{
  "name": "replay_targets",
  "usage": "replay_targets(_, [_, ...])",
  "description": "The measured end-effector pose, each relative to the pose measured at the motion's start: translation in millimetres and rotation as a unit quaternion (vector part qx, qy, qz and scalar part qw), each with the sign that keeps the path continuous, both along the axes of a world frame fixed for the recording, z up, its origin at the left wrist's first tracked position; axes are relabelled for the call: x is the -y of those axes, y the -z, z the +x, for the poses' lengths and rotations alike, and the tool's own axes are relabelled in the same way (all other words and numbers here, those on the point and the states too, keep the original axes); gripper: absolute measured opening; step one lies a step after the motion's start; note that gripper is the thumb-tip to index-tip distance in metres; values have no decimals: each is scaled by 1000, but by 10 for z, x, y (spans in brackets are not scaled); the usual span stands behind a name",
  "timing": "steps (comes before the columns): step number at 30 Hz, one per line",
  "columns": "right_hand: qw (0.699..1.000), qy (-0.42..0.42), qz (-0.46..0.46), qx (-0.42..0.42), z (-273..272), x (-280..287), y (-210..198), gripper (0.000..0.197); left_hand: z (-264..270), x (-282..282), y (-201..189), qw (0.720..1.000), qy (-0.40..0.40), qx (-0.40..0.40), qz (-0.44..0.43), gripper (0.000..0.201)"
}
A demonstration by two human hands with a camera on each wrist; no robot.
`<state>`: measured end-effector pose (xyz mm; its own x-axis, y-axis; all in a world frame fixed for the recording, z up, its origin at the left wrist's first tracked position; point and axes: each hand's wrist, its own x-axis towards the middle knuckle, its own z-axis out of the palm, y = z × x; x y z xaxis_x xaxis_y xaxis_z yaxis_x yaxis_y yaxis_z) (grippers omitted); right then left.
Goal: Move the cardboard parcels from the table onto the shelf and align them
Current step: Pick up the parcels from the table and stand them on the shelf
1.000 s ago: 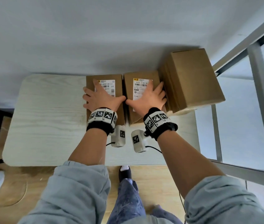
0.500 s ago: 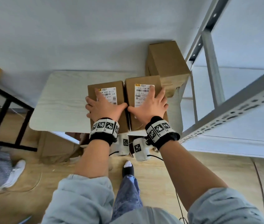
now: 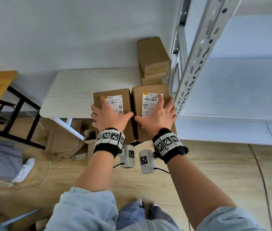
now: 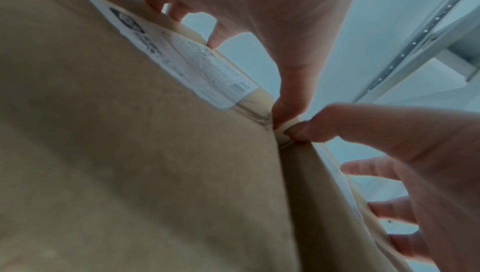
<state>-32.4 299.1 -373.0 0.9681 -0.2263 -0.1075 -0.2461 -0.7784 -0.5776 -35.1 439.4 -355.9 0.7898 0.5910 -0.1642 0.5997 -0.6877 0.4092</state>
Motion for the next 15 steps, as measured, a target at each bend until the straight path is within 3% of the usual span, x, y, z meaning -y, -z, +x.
replay_targets(15, [991,117,-65,14,-940,801,-2,120,-604,826,251,991,121,-10,-50,127])
